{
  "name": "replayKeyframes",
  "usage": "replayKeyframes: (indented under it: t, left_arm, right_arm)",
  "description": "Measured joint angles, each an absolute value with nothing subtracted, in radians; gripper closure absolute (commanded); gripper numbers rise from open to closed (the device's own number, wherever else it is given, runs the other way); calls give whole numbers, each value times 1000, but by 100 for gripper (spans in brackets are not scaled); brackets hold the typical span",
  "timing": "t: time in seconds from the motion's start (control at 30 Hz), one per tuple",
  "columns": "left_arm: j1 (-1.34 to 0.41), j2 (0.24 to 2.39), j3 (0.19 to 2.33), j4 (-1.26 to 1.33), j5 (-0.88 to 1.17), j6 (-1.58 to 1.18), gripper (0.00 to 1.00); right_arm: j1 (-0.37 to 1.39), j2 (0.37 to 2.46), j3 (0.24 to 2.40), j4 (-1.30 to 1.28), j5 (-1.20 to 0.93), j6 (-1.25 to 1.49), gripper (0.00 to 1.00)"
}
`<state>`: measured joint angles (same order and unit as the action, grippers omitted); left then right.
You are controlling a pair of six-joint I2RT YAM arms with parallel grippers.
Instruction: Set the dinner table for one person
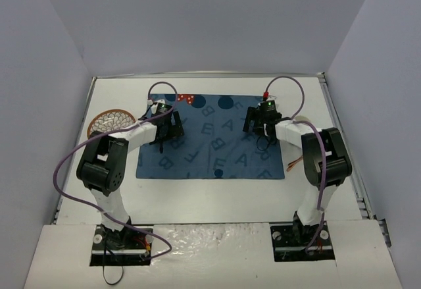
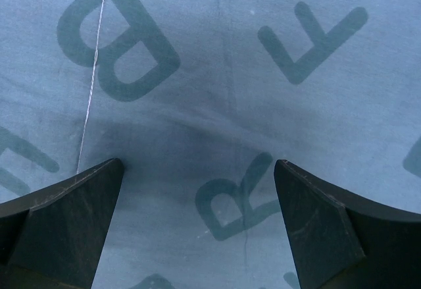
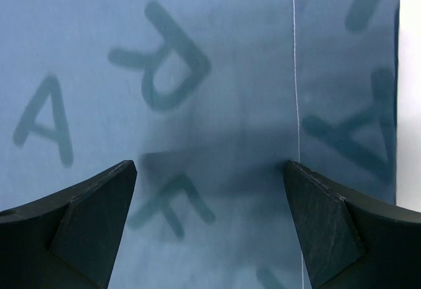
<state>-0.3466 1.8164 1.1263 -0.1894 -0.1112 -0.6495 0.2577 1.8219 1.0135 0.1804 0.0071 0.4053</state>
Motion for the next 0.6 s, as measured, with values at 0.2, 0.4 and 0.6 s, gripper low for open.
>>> replayKeyframes:
  t: [0.2, 0.4, 0.6]
  left_arm:
    - [-347, 1857, 1167, -180, -147, -690, 3]
    - [-346, 1893, 1207, -159, -163, -708, 3]
    - [-345, 1893, 1217, -171, -159, -707, 3]
  right_arm:
    - [249, 1913, 1089, 266, 40, 390, 9]
    - [238, 1962, 1145, 286, 48, 355, 9]
    - [250, 1917, 1122, 238, 44, 337, 9]
